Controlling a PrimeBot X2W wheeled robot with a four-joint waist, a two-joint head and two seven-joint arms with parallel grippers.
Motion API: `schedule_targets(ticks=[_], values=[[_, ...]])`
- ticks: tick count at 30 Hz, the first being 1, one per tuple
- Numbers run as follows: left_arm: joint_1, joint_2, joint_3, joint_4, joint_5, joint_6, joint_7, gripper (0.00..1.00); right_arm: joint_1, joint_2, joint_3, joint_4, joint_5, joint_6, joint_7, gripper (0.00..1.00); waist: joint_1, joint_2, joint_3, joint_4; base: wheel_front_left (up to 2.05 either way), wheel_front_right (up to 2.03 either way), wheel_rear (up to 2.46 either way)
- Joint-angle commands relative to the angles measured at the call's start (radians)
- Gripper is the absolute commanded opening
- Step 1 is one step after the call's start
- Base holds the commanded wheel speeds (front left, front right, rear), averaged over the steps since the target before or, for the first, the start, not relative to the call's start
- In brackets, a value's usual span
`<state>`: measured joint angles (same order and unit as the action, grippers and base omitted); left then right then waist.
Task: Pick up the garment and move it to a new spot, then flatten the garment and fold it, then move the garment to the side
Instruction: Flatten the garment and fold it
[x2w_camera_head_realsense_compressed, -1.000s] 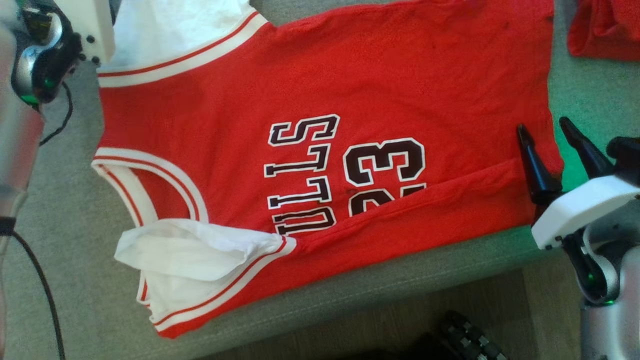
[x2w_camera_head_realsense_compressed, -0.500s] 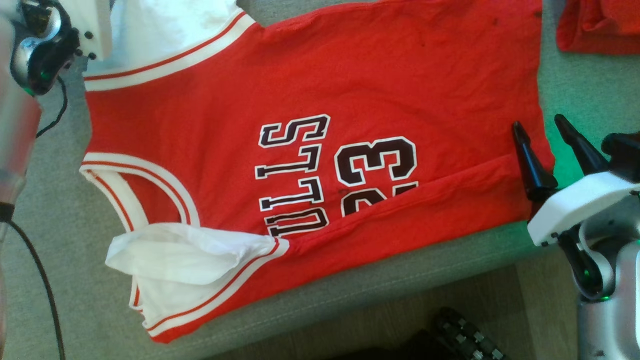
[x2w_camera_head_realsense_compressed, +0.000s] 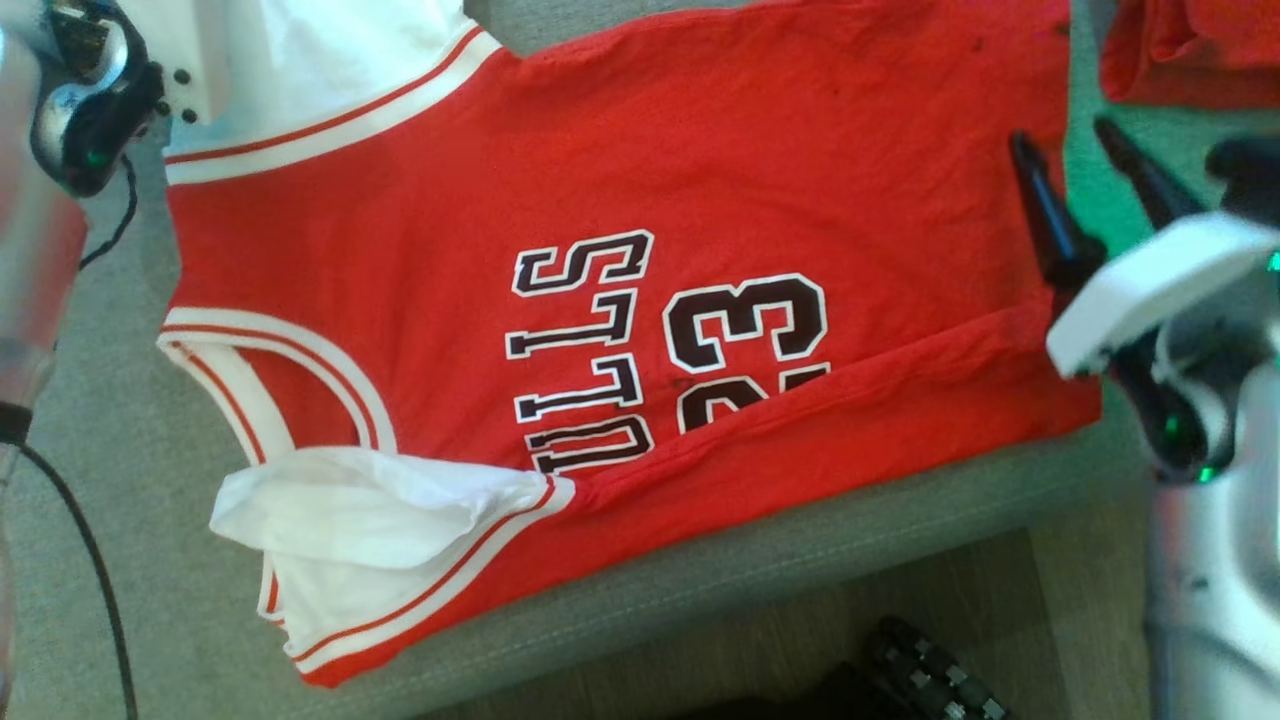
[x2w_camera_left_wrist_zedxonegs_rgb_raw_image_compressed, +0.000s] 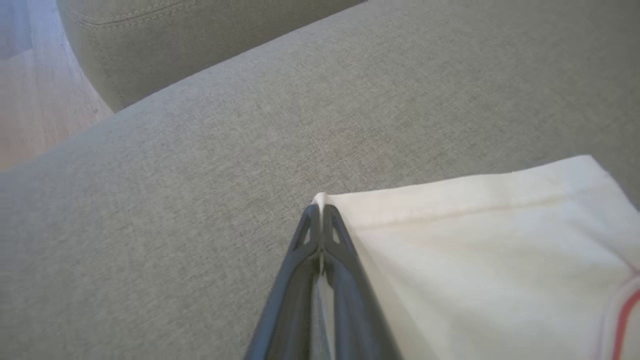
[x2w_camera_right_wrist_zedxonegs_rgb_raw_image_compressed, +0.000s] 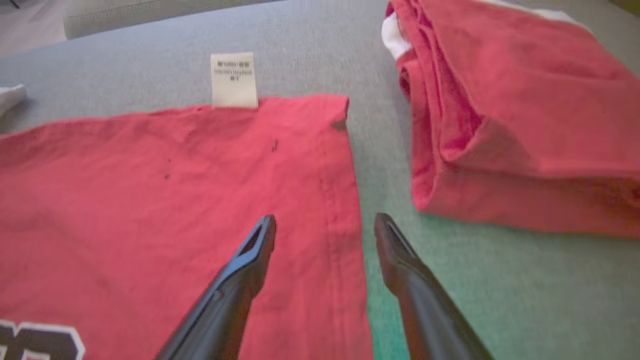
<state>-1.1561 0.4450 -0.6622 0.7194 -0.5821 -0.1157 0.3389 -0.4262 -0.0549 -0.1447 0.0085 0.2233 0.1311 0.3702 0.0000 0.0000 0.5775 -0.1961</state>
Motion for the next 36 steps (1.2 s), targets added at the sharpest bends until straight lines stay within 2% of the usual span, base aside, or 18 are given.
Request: schedule_targets(ticks=[1,8,14,16,17,19,20,21,25,26,33,36], values=[[-0.063,0.052,0.032,-0.018,0.008,-0.002,-0.012,0.0,-0.043,-0.015,0.013,-0.022,0.012,0.0,0.014,1.0,0.0,0.0,0.001,0.005,0.0,0.0,0.0],[-0.074,0.054,0.02,-0.008,0.008,-0.005,-0.03,0.0,-0.224,-0.036,-0.001,0.11,0.008,0.0,0.097,1.0,0.0,0.0,0.006,0.027,0.0,0.0,0.0],[-0.085,0.048,0.009,-0.005,0.005,-0.007,-0.036,0.0,-0.304,-0.05,0.005,0.194,-0.033,0.0,0.136,0.98,0.0,0.0,0.009,0.044,0.0,0.0,0.0],[-0.088,0.047,0.006,-0.003,0.004,-0.007,-0.039,0.0,-0.319,-0.052,0.004,0.211,-0.039,0.0,0.139,0.91,0.0,0.0,0.011,0.048,0.0,0.0,0.0],[-0.09,0.047,0.005,-0.002,0.003,-0.008,-0.04,0.0,-0.325,-0.053,0.004,0.22,-0.041,0.0,0.141,0.84,0.0,0.0,0.011,0.049,0.0,0.0,0.0],[-0.092,0.045,0.002,0.001,0.002,-0.008,-0.041,0.0,-0.335,-0.055,0.005,0.234,-0.043,0.0,0.145,0.65,0.0,0.0,0.013,0.053,0.0,0.0,0.0],[-0.093,0.044,0.0,0.002,0.0,-0.008,-0.041,0.0,-0.34,-0.058,0.005,0.241,-0.045,0.0,0.147,0.5,0.0,0.0,0.014,0.055,0.0,0.0,0.0],[-0.094,0.043,-0.002,0.003,0.0,-0.008,-0.042,0.0,-0.345,-0.06,0.006,0.248,-0.046,0.0,0.15,0.4,0.0,0.0,0.015,0.057,0.0,0.0,0.0],[-0.099,0.043,-0.008,0.006,-0.003,-0.009,-0.041,0.0,-0.36,-0.065,0.01,0.264,-0.05,0.0,0.153,0.05,0.0,0.0,0.019,0.062,0.0,0.0,0.0],[-0.1,0.044,-0.009,0.006,-0.004,-0.009,-0.041,0.0,-0.365,-0.066,0.012,0.266,-0.052,0.0,0.152,0.0,0.0,0.0,0.02,0.063,0.0,0.0,0.0],[-0.119,0.055,-0.009,0.003,0.006,-0.008,-0.088,0.0,-0.406,-0.081,0.029,0.269,-0.056,0.0,0.123,0.0,0.0,0.0,0.025,0.067,0.0,0.0,0.0],[-0.14,0.059,-0.005,0.0,0.024,0.004,-0.143,0.0,-0.443,-0.088,0.031,0.28,-0.054,0.0,0.094,0.0,0.0,0.0,0.03,0.072,0.0,0.0,0.0]])
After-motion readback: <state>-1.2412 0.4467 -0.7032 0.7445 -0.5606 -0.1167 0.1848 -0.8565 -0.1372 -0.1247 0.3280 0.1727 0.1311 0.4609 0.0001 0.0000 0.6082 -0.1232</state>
